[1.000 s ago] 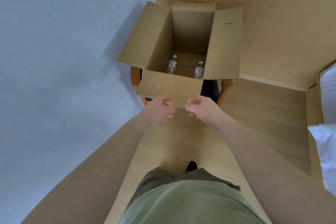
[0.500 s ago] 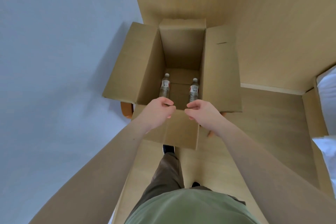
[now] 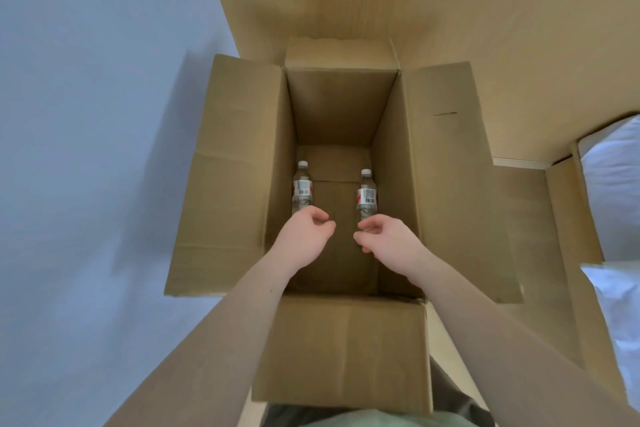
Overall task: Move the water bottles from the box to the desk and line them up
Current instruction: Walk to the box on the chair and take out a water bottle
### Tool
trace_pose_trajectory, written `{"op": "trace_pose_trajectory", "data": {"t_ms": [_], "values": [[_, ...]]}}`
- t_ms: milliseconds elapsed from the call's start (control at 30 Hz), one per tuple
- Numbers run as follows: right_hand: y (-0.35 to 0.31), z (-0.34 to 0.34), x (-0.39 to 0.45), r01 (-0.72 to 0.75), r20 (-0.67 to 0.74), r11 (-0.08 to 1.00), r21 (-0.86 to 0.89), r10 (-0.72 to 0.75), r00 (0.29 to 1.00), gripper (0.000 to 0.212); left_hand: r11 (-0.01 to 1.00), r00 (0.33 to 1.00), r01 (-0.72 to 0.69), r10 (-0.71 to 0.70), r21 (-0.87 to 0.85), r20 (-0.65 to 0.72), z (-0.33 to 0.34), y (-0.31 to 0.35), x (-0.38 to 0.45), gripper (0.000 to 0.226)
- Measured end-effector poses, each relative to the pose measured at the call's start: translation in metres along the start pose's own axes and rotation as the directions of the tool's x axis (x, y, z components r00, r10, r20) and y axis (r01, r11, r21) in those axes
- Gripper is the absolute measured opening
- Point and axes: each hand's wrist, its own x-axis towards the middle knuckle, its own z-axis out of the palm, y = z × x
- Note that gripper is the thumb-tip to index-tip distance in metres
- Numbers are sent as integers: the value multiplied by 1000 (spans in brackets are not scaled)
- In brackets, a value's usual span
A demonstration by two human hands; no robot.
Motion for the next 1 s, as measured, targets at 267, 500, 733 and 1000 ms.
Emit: {"op": "trace_pose_trajectory", "data": {"t_ms": [267, 500, 733, 1000], "values": [[-2, 9, 90, -67, 50, 997, -50, 69, 996, 40, 988, 990, 135, -138, -78, -32, 15, -8, 90, 38], [1, 18, 170, -96, 115, 994, -45, 101, 988, 36, 944, 950, 278, -298, -177, -93, 34, -27, 163, 42], [11, 41, 222, -165, 43, 982, -95, 170, 985, 39, 897, 908, 342, -392, -279, -149, 58, -46, 219, 50], [8, 70, 265, -229, -17, 973, -25, 229, 973, 43, 846, 850, 386, -481, -369, -214, 71, -69, 262, 62]]}}
